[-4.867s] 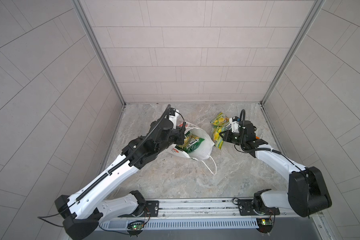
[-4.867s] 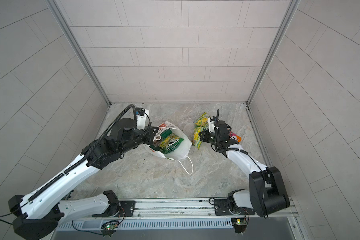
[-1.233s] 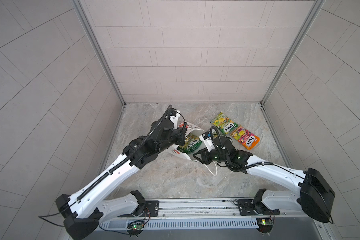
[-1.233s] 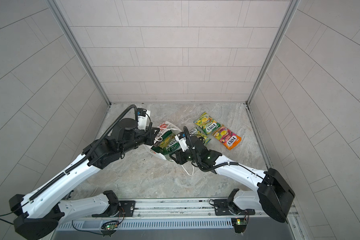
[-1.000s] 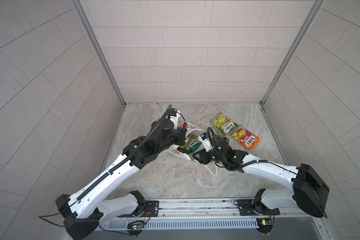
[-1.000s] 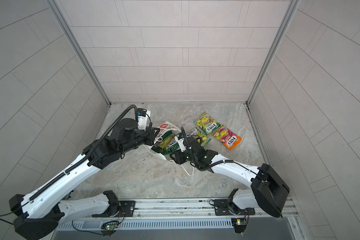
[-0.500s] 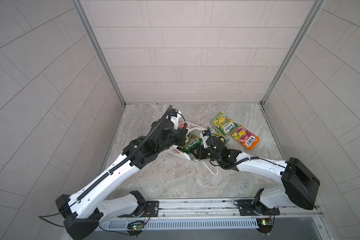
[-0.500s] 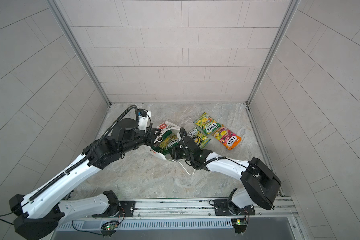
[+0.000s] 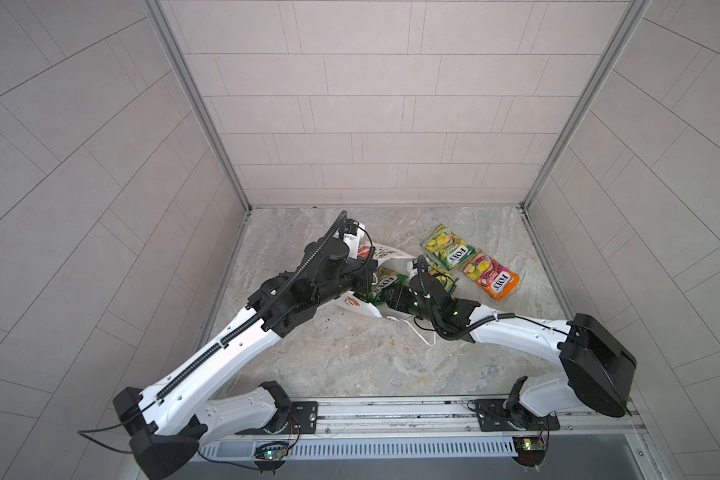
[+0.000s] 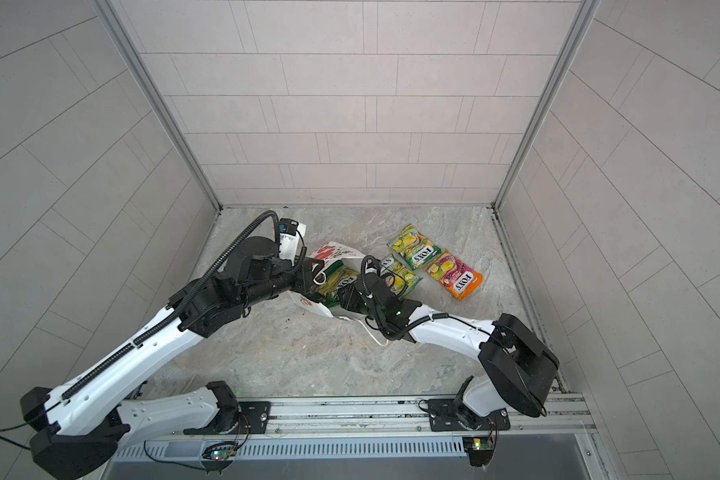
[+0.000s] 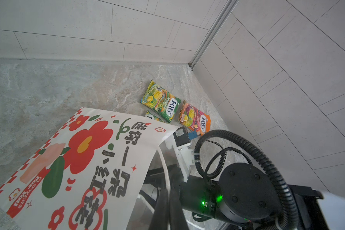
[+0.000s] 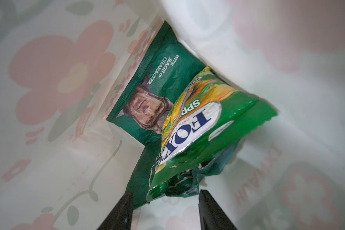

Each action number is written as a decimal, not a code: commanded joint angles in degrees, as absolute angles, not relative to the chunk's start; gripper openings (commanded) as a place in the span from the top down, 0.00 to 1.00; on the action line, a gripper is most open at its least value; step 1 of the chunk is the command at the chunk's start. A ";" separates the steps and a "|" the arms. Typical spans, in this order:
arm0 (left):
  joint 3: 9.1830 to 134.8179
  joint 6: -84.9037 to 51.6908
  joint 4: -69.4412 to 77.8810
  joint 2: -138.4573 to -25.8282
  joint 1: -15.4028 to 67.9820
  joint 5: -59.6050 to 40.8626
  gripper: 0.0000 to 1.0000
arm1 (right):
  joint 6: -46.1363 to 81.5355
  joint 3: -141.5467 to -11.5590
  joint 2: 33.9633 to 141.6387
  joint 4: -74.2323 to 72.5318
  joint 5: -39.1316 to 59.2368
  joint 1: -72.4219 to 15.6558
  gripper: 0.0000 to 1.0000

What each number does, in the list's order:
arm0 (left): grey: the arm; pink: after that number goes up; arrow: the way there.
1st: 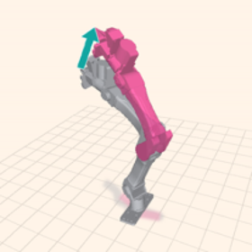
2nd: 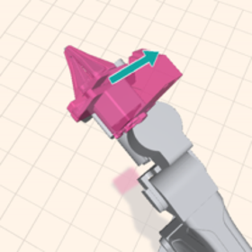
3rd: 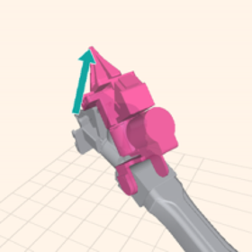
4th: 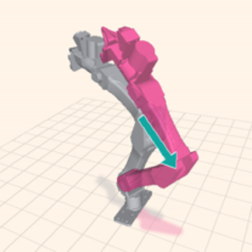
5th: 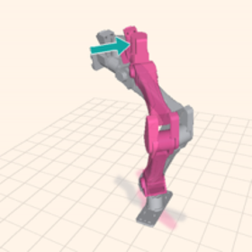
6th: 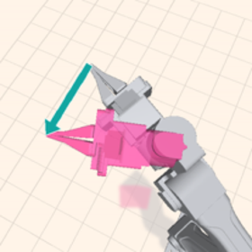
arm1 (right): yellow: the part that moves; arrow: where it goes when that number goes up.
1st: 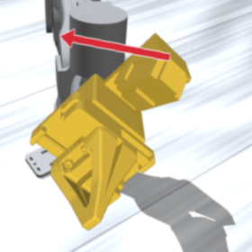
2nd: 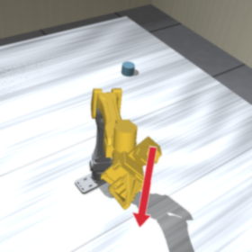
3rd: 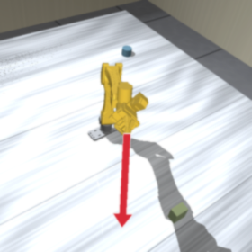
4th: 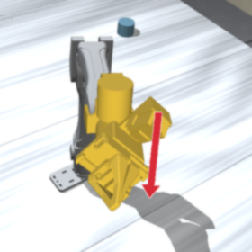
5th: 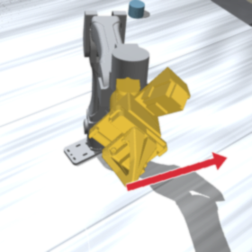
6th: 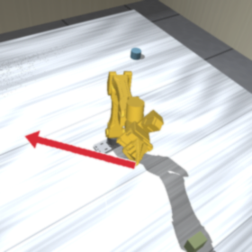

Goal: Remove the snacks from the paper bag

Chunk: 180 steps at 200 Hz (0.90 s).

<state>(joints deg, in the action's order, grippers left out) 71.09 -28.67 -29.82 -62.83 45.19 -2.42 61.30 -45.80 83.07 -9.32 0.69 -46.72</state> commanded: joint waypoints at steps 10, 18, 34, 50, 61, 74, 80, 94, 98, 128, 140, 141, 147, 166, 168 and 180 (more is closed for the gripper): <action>71.16 -29.00 -27.31 -62.31 45.53 -3.36 1.00 | 65.50 -47.87 84.74 -7.28 -2.90 -46.67 0.47; 71.16 -29.09 -27.08 -62.39 45.53 -3.58 1.00 | 65.48 -48.40 85.22 -7.09 -2.55 -46.67 0.48; 71.26 -29.35 -26.99 -62.48 45.53 -3.64 1.00 | 65.07 -49.28 85.90 -6.95 -1.48 -46.68 0.50; 71.27 -29.44 -26.98 -62.40 45.55 -3.49 1.00 | 64.36 -49.48 85.79 -7.02 -0.27 -46.67 0.50; 71.27 -29.66 -27.05 -62.25 45.53 -2.77 1.00 | 63.46 -48.99 85.17 -7.46 0.42 -46.67 0.50; 71.37 -29.73 -27.07 -62.22 45.53 -1.45 1.00 | 62.09 -48.19 83.88 -7.54 0.87 -46.67 0.49; 71.58 -30.01 -27.14 -62.23 45.53 -0.81 1.00 | 60.65 -47.80 83.19 -7.76 1.90 -46.67 0.48; 72.10 -30.17 -27.33 -62.56 45.53 0.20 1.00 | 57.83 -47.17 81.19 -6.81 3.22 -46.46 0.46; 72.21 -30.23 -27.39 -62.69 45.53 0.45 1.00 | 56.94 -46.98 80.58 -6.50 3.60 -46.41 0.45; 72.90 -30.52 -27.50 -63.44 45.51 1.41 1.00 | 51.71 -44.93 76.40 -5.34 6.08 -45.84 0.43; 72.78 -30.72 -27.27 -63.46 45.53 1.54 1.00 | 49.75 -45.15 75.18 -3.16 7.73 -45.45 0.42; 72.78 -30.70 -27.26 -63.46 45.53 1.56 1.00 | 49.53 -45.20 75.16 -2.94 7.91 -45.45 0.42; 72.86 -30.67 -27.25 -63.48 45.53 1.58 1.00 | 48.56 -45.51 74.72 -1.72 8.72 -45.44 0.43; 72.77 -30.76 -26.99 -63.62 45.53 1.84 1.00 | 45.70 -47.04 74.78 1.19 12.52 -45.44 0.43; 72.77 -30.81 -26.99 -63.63 45.53 1.85 1.00 | 45.64 -47.18 74.84 1.51 12.86 -45.48 0.43; 72.78 -30.85 -26.74 -63.48 45.53 1.88 1.00 | 45.59 -47.93 75.53 2.76 15.25 -45.49 0.44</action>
<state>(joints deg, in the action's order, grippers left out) 71.13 -30.41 -28.49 -63.44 45.19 0.64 49.30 -46.15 75.31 -2.44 9.54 -45.45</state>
